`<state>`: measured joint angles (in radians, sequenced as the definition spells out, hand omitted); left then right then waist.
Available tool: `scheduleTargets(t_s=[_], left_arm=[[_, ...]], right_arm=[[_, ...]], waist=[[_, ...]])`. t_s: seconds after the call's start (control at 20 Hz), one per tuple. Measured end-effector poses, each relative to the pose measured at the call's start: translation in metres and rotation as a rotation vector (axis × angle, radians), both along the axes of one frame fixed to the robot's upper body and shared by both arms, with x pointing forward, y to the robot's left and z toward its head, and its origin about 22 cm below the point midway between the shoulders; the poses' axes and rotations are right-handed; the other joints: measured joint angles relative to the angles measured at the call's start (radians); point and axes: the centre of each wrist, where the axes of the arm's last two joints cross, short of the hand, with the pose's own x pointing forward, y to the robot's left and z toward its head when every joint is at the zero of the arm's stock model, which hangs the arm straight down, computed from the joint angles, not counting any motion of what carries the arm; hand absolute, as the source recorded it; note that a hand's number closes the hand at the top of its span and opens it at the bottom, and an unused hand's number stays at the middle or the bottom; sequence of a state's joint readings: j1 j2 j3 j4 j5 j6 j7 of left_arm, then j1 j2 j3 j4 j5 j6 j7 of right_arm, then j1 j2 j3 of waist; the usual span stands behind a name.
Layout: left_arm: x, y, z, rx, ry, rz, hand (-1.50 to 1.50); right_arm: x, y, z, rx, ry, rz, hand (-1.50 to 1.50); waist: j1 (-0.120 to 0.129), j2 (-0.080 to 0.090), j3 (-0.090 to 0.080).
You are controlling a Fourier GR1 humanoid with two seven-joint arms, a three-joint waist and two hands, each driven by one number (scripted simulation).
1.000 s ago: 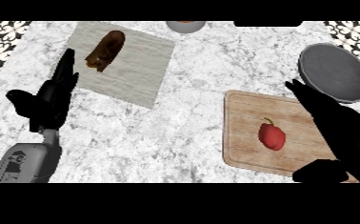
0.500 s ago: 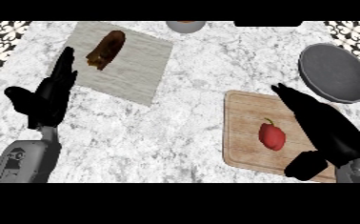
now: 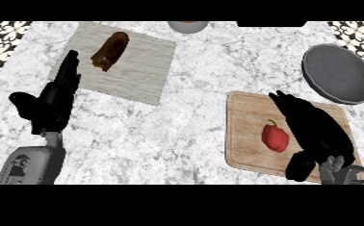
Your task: Pick the bell pepper from the cutting board and place it in the pan
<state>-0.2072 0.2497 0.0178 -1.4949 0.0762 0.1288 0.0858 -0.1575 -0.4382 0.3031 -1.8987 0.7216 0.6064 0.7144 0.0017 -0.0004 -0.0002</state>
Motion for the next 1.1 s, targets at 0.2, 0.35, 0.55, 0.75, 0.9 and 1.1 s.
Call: scheduleTargets(t_s=[0.2,0.35,0.55,0.75,0.9,1.1], left_arm=[[-0.006,0.005,-0.009,0.005,-0.003,0.006,0.0],[-0.002,0.005,-0.006,0.002,0.001,0.008,0.0],[0.0,0.001,-0.001,-0.005,0.0,0.002,0.0],[0.006,0.004,0.0,-0.003,0.0,0.009,0.0],[0.006,0.003,-0.001,0.004,-0.005,0.007,0.0],[0.0,0.003,-0.005,0.0,-0.003,0.004,0.0]], right_arm=[[0.001,-0.003,-0.005,-0.05,0.031,-0.011,-1.5],[0.007,0.0,-0.013,-0.058,0.051,-0.015,-1.5],[0.019,-0.003,-0.034,-0.065,0.064,-0.016,-1.5],[0.024,-0.002,-0.036,-0.091,0.086,-0.018,-1.5],[0.027,-0.002,-0.044,-0.107,0.111,-0.021,-1.5],[0.029,0.0,-0.062,-0.113,0.141,-0.025,-1.5]], waist=[[-0.001,0.0,0.0],[-0.001,0.0,0.0],[0.001,0.001,0.0],[-0.001,0.001,0.0],[-0.001,0.001,0.0],[0.0,0.0,0.0]])
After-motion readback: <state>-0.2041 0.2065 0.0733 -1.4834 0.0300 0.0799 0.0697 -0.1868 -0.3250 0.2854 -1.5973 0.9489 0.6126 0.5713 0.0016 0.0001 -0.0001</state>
